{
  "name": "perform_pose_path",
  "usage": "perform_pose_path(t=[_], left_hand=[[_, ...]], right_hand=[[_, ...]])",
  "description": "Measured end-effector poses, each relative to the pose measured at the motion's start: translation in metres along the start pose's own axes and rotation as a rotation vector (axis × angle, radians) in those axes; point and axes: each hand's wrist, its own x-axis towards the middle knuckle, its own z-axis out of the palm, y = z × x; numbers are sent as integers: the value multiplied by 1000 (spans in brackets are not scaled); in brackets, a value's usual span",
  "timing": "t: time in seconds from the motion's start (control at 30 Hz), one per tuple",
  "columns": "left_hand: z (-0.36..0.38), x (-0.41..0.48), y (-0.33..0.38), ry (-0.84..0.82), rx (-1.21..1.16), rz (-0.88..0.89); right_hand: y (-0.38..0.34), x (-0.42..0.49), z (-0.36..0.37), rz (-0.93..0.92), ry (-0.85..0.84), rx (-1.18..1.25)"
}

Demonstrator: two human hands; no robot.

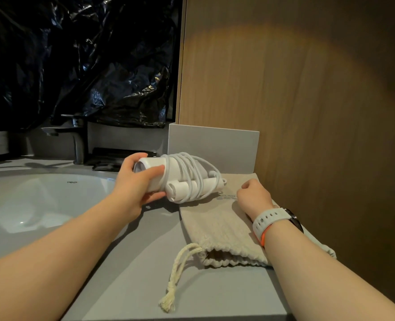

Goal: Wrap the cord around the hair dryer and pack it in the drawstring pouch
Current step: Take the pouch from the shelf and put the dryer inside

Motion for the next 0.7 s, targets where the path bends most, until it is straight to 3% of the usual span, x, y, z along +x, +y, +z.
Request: perform_pose_path(t=[0.17, 0.27, 0.4, 0.5, 0.6, 0.7], left_hand=[[1, 1, -8, -41, 74, -52], [1, 2, -9, -73, 254, -10], [1, 1, -11, 7, 762, 165], [9, -15, -4, 11, 854, 454], [18, -40, 7, -145, 775, 638], [17, -56, 11, -71, 898, 884]], right_hand=[[-11, -12, -19, -106, -119, -4], [-14, -28, -39, -165, -242, 54], [-3, -63, -73, -341, -573, -70], [7, -92, -89, -418, -830, -188], [16, -108, -81, -514, -743, -315], [13, -117, -65, -493, -554, -145]])
